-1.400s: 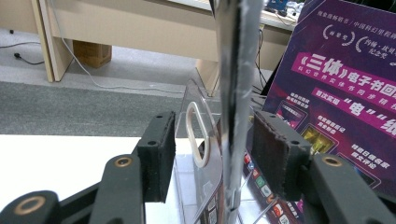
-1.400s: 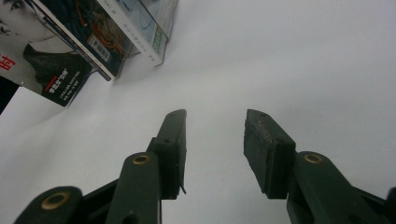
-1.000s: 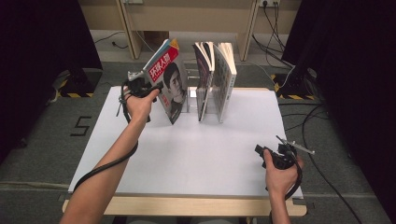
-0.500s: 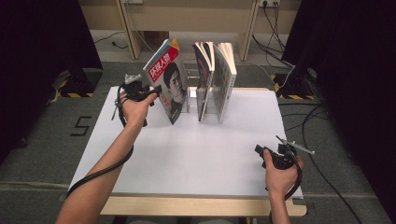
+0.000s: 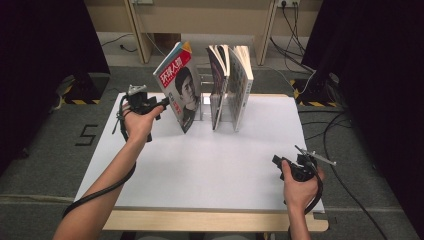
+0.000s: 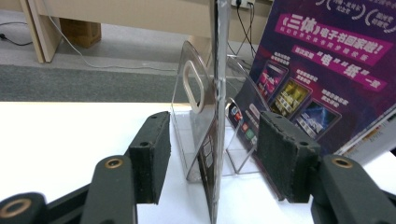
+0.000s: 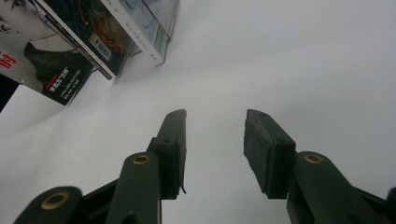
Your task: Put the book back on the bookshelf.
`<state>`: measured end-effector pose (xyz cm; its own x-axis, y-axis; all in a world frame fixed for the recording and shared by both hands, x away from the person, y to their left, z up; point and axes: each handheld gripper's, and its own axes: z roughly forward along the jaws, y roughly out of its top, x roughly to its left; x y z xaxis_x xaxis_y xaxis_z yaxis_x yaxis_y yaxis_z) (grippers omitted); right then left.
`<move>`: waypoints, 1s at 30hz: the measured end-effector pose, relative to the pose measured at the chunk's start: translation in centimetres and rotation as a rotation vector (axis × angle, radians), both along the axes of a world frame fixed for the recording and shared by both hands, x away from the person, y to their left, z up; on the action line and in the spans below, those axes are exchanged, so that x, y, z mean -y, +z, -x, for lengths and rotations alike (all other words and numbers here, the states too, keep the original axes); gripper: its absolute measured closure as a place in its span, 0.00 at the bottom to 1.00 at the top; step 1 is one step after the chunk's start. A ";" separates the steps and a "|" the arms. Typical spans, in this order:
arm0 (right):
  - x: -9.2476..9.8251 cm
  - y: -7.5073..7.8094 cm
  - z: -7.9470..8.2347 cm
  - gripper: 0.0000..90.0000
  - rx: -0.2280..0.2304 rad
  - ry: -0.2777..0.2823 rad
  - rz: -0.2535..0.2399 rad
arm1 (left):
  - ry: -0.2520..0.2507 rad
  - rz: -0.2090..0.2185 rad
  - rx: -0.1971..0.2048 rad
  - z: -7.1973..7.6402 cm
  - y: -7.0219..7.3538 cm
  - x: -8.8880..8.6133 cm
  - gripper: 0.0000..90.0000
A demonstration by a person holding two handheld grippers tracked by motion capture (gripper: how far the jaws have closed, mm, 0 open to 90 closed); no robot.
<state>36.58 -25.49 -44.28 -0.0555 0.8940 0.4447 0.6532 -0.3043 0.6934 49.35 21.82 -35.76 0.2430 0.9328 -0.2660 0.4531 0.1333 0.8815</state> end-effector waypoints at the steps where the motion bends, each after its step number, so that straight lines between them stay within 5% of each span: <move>1: 0.0 0.0 0.0 0.66 0.000 0.000 0.000 | -0.002 -0.002 0.001 0.1 0.0 -0.1 0.49; 30: -0.3 0.1 0.1 0.66 -0.004 -0.001 -0.005 | -0.058 0.008 -0.036 4.6 -2.6 -2.5 0.48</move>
